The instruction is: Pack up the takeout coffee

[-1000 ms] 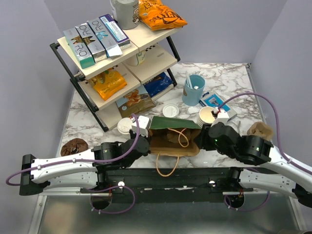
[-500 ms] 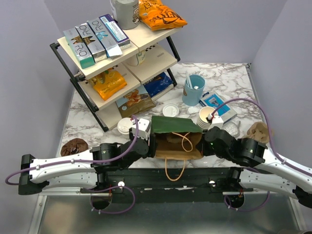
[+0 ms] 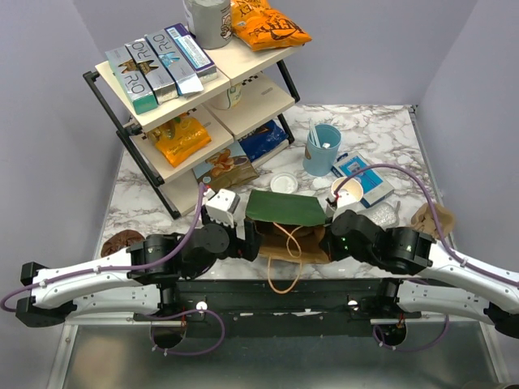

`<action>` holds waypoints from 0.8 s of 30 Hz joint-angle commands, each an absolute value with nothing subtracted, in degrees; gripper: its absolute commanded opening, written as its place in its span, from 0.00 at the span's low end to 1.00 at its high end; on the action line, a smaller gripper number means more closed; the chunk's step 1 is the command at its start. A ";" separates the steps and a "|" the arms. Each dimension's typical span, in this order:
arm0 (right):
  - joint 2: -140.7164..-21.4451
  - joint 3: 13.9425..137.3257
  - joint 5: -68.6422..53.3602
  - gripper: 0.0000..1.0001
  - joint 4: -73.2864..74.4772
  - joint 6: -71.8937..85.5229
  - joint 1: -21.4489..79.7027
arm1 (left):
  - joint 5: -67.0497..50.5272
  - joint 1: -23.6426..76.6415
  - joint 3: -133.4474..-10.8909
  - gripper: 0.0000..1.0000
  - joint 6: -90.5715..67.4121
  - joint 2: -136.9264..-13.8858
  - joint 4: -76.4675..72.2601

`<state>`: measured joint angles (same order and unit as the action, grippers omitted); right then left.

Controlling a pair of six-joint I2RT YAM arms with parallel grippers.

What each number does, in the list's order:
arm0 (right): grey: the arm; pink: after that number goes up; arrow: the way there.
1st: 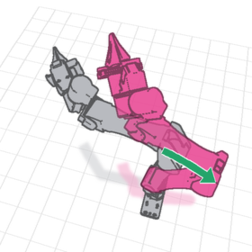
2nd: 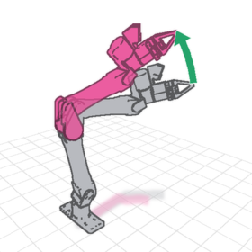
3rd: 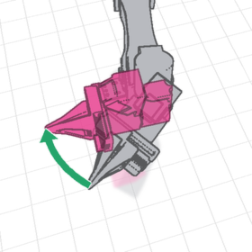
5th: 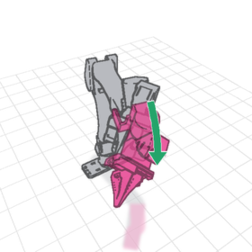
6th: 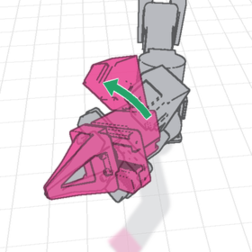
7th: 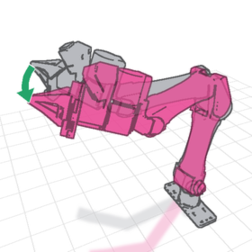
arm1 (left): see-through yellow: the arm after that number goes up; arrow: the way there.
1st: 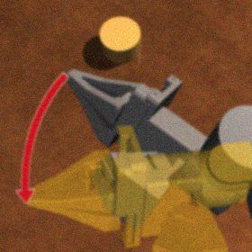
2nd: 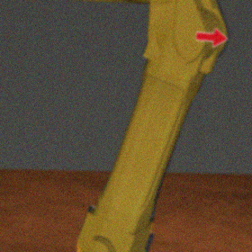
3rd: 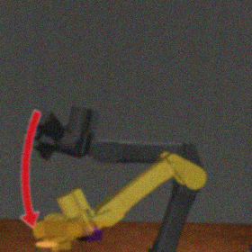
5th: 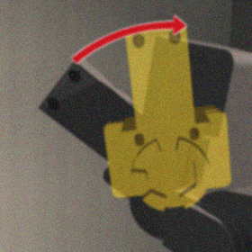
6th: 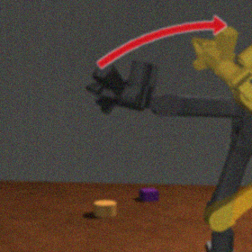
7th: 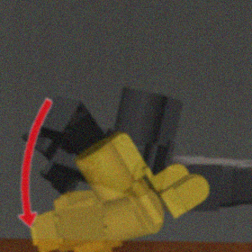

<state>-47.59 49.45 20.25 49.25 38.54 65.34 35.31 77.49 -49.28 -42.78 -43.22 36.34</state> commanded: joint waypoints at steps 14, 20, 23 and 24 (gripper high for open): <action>-47.20 55.99 25.84 0.01 42.55 17.59 66.01 | 31.73 77.87 -63.47 0.99 -16.26 -56.96 32.62; -46.41 55.89 24.88 0.01 37.97 12.66 65.92 | 33.56 77.87 -62.75 0.99 -15.73 -56.16 32.34; -47.63 56.77 24.09 0.01 39.90 13.62 66.01 | 35.41 77.87 -63.01 0.97 -15.29 -57.65 33.22; -48.16 57.91 23.82 0.01 40.69 14.93 65.92 | 35.77 77.87 -63.02 0.96 -15.29 -57.92 33.22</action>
